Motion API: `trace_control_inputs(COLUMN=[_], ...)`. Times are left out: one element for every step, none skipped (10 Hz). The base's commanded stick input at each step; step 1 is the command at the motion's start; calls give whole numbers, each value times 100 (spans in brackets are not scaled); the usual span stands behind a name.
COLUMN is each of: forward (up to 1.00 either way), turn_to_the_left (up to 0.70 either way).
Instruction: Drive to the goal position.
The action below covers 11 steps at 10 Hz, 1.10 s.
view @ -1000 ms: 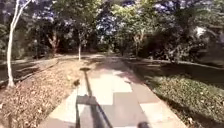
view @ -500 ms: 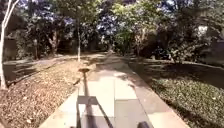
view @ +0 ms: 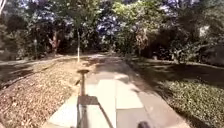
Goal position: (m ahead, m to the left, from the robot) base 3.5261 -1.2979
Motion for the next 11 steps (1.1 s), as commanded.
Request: trace_control_inputs(forward=[50, 50, 50, 50, 50, 50, 50, 50, 50, 50, 50], turn_to_the_left=[0, 0, 0, 0, 0, 0, 0, 0, 0, -2, -17])
